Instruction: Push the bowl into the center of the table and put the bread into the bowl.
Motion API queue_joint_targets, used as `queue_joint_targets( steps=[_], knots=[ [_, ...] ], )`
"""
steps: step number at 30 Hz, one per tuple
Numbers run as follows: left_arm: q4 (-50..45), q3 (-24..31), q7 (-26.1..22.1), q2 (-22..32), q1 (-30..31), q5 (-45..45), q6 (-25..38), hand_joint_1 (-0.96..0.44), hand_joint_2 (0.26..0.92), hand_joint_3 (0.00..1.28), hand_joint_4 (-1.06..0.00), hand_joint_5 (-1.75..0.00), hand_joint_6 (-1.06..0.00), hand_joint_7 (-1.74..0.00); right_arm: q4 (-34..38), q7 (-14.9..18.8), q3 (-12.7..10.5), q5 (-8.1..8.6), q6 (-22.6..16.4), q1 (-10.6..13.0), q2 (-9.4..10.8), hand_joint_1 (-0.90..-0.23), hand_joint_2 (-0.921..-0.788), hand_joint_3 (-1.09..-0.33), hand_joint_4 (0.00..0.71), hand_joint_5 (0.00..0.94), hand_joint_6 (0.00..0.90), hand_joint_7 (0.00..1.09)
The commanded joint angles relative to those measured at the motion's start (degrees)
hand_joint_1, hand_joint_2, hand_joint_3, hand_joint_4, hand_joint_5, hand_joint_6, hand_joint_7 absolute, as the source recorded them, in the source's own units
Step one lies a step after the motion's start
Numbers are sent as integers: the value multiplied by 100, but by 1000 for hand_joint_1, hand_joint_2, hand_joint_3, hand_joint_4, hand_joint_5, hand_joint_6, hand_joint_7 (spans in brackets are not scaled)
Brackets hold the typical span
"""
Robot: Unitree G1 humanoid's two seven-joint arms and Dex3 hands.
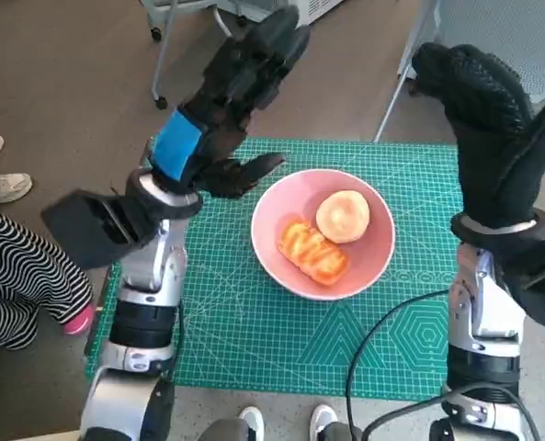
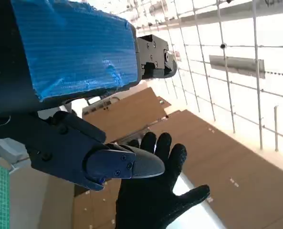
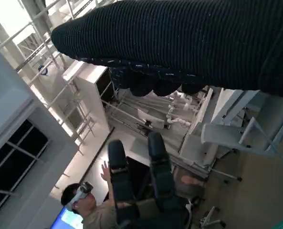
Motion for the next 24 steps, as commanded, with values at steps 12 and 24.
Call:
queue_joint_targets(
  steps=[12,24],
  knots=[
    [-394,-45,79,-74,275,-118,81,-715,921,450,-82,-2,1,-403,25,-34,50,-111,17,46,7,-688,-921,-658,153,1,7,599],
    [-651,-132,144,-150,455,-102,285,-701,921,471,-77,0,1,-391,-41,-54,46,-107,65,89,-15,-685,-921,-656,155,2,9,598]
  ],
)
